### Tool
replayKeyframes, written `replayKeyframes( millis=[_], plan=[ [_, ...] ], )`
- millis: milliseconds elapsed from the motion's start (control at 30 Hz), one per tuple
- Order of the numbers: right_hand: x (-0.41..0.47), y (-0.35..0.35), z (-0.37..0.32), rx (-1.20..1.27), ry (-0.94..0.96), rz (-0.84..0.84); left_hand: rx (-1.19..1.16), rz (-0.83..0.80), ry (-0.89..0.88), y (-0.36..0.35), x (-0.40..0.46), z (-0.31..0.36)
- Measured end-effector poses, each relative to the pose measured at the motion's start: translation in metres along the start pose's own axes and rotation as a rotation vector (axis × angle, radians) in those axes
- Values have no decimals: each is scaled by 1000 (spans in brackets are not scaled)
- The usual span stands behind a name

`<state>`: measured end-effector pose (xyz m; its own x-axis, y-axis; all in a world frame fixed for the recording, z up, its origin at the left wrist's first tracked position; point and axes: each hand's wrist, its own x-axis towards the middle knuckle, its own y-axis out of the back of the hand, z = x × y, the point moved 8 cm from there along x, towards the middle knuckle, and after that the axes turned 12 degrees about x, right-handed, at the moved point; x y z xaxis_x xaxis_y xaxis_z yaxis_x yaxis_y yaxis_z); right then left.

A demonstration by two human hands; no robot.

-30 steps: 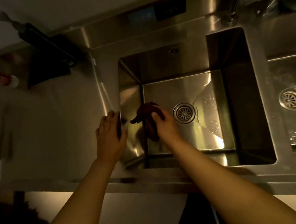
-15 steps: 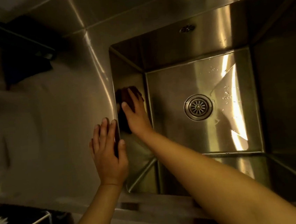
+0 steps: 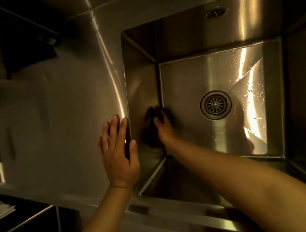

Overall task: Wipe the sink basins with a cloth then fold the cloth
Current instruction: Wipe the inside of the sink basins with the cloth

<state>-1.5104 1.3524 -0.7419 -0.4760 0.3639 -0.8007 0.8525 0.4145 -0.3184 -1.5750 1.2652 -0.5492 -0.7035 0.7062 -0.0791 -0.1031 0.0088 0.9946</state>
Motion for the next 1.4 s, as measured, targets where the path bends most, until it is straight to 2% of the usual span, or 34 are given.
replayKeyframes(
  millis=[100,233,467,600,700,867,1067,1167,1300,1400],
  plan=[
    [-48,2,41,84,-167,-29,15,-10,16,-1,0,-2],
    [-71,-11,29,205,-223,-74,20,-23,23,-2,0,-4],
    [-30,-52,-101,137,159,-130,26,-28,20,-2,0,-5],
    [23,-59,-159,90,254,-103,17,-29,28,-1,0,-5],
    [54,-54,-171,88,297,-95,21,-24,30,-1,0,-5],
    [92,-29,-118,41,161,-27,22,-7,20,-1,0,-5],
    [54,-7,-37,-95,17,-5,15,-3,18,0,-1,-4],
    [16,3,-3,-142,-57,-78,2,4,8,0,-1,-5],
    [-33,21,19,-49,-215,-227,-13,19,-2,-1,-2,-7],
    [-60,38,4,-204,-221,-365,-20,23,-2,0,-3,-8]
  ],
)
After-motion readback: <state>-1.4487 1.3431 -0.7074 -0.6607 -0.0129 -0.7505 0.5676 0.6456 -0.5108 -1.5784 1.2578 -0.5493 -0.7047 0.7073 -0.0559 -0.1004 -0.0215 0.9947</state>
